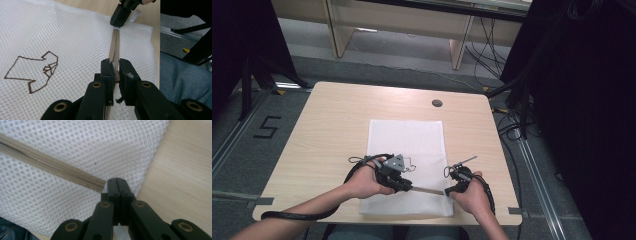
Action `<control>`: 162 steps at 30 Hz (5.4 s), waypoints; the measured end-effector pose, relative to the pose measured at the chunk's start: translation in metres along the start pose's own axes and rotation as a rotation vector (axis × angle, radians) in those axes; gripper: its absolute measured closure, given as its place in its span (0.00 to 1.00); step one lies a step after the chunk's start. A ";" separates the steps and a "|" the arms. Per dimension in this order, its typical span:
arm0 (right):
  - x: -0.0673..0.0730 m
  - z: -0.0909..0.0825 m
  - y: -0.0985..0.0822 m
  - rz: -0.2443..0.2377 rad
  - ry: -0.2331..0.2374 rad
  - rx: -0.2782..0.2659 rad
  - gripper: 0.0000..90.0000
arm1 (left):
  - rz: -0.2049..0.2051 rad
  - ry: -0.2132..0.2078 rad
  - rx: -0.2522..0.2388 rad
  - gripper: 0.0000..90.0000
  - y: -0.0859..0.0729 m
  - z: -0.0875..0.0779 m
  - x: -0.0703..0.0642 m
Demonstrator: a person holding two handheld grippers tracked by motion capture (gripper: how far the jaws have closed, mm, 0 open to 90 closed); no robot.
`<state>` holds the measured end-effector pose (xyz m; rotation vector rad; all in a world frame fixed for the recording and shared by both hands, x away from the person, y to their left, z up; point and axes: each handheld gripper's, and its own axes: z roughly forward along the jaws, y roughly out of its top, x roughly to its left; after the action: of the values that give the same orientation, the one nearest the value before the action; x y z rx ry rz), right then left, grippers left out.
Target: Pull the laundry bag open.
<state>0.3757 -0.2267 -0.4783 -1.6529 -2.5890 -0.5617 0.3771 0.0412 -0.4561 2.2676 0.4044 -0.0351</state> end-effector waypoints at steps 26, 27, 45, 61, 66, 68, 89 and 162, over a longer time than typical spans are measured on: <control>0.000 -0.001 0.001 -0.006 -0.004 0.012 1.00 | 0.000 0.010 0.001 0.91 -0.009 -0.017 0.005; 0.000 -0.001 0.001 -0.006 -0.003 0.012 1.00 | -0.010 0.011 0.003 0.91 -0.010 -0.018 0.005; -0.001 0.000 0.001 -0.019 -0.019 0.002 1.00 | -0.014 0.018 0.002 0.91 -0.016 -0.025 0.007; 0.000 -0.001 0.001 -0.016 -0.021 0.009 1.00 | -0.031 0.017 0.001 0.91 -0.022 -0.032 0.010; 0.000 -0.001 0.001 -0.017 -0.022 0.009 1.00 | -0.013 0.021 0.009 0.91 -0.023 -0.034 0.011; 0.000 -0.001 0.001 -0.016 -0.022 0.009 1.00 | -0.035 0.018 0.004 0.91 -0.024 -0.034 0.010; -0.001 0.000 0.001 -0.030 -0.007 0.002 1.00 | -0.044 0.029 0.008 0.91 -0.033 -0.047 0.013; -0.001 0.000 0.001 -0.026 -0.021 0.002 1.00 | -0.120 0.086 0.003 0.91 -0.073 -0.095 0.027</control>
<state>0.3771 -0.2268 -0.4783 -1.6366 -2.6282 -0.5455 0.3705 0.1637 -0.4494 2.2506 0.5859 0.0008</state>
